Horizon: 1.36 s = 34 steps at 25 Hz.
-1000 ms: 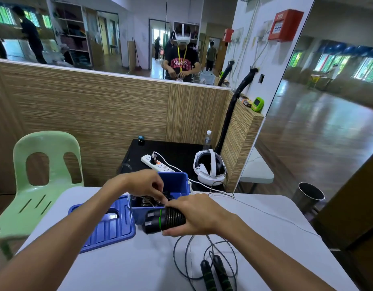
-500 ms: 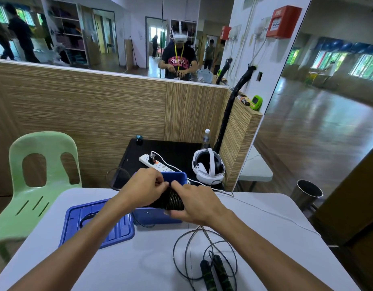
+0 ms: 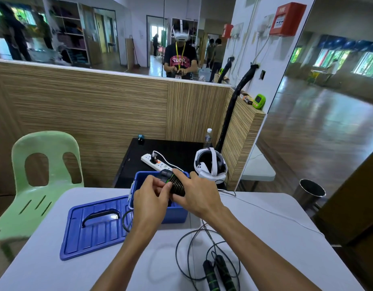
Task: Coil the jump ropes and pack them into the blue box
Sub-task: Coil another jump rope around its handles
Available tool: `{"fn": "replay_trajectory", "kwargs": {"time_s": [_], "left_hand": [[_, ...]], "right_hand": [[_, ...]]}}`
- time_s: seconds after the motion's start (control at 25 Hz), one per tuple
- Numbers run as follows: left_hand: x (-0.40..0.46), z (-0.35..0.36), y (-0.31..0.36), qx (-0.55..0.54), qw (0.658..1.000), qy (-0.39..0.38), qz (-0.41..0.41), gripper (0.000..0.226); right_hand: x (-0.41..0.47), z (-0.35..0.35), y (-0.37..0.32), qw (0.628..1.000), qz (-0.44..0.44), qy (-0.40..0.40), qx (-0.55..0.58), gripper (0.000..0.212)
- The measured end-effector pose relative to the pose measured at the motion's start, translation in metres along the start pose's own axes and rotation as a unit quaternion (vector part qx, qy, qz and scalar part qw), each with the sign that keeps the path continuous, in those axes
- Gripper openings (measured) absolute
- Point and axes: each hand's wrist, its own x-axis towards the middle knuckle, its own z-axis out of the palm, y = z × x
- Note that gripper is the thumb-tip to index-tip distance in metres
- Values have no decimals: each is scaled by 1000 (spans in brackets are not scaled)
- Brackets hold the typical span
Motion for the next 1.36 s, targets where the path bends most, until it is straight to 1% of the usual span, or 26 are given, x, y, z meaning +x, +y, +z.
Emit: {"fn": "replay_trajectory", "kwargs": {"time_s": [0.2,0.28,0.4,0.52,0.6,0.64,0.72,0.76,0.84,0.92,1.04,1.12,1.16,1.24,1.36], "left_hand": [[5,-3,-11,-24,998,-46,-26,22],[4,-3,-12,-15,998,-53,-17,27],[-4,-3,-17,-6,996,-91,12,29],[-7,0,-22,27,993,-116,18,32],[-5,0,-26,1,991,-132,6,33],[-3,-2,-28,-28,987,-155,0,33],[-1,-7,-35,-69,976,-207,15,33],[0,-9,-40,-67,971,-229,32,33],[-1,-12,-48,-26,964,-257,66,32],[-2,-12,-55,13,959,-266,92,31],[-9,-10,-56,37,955,-278,97,32],[-9,-10,-60,58,950,-297,81,32],[-8,-11,-59,58,946,-310,68,32],[-4,-14,-58,78,936,-338,54,31],[4,-20,-51,105,928,-350,71,27]], "right_hand": [[0,3,4,1000,7,10,3,68],[0,2,5,1000,11,14,13,68],[3,1,8,1000,18,5,16,67],[3,5,8,999,36,-10,23,69],[4,6,8,998,42,-20,38,70],[4,5,9,998,42,-26,48,70],[4,4,11,997,36,-34,62,70],[3,4,13,996,31,-38,70,70],[1,3,17,994,22,-51,96,71],[0,3,19,992,10,-65,110,73],[-1,3,22,989,5,-83,124,80],[-2,5,21,986,5,-99,134,85],[-3,7,20,985,6,-104,136,84],[-7,6,17,982,7,-107,157,77],[-13,1,8,976,-30,-117,180,67]]}}
